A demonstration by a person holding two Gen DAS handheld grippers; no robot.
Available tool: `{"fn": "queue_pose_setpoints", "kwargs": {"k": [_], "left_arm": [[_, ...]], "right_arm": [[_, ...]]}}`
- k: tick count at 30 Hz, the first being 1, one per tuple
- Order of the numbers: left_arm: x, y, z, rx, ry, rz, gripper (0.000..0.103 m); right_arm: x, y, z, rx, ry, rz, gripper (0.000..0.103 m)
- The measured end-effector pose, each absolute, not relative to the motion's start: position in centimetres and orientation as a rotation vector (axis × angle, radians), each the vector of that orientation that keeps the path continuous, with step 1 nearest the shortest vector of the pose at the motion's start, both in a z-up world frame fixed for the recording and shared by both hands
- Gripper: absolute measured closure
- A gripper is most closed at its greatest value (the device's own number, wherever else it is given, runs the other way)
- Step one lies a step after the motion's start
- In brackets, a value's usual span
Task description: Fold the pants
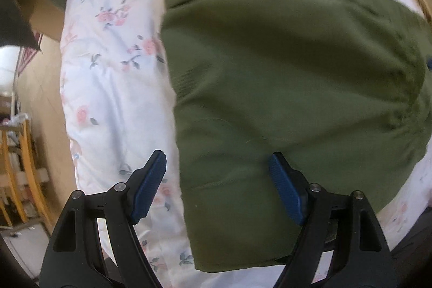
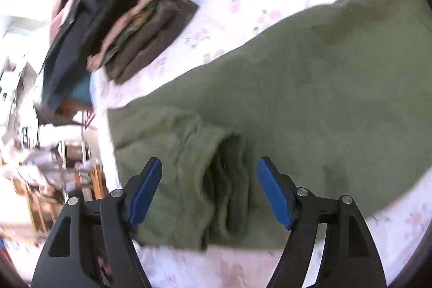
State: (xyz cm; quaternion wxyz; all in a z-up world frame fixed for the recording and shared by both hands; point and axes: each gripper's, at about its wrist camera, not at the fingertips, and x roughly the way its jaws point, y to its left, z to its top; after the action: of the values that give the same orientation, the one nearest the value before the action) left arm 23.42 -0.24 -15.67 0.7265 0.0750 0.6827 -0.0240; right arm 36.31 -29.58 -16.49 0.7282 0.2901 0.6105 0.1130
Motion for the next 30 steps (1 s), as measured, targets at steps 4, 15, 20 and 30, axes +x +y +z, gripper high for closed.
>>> {"fn": "queue_pose_setpoints", "kwargs": {"k": [4, 15, 20, 30], "left_arm": [[23.0, -0.7, -16.5, 0.184, 1.514, -0.051, 0.026], [23.0, -0.9, -16.6, 0.195, 1.539, -0.085, 0.026], [22.7, -0.8, -15.8, 0.140, 1.513, -0.107, 0.026], [22.2, -2.6, -15.4, 0.151, 1.491, -0.205, 0.016]], "right_arm": [[38.7, -27.5, -20.1, 0.625, 1.400, 0.251, 0.027], [37.4, -27.0, -16.7, 0.605, 1.300, 0.396, 0.091], [38.1, -25.5, -11.0, 0.554, 1.155, 0.500, 0.094], [43.6, -28.8, -19.1, 0.442, 1.442, 0.259, 0.066]]}}
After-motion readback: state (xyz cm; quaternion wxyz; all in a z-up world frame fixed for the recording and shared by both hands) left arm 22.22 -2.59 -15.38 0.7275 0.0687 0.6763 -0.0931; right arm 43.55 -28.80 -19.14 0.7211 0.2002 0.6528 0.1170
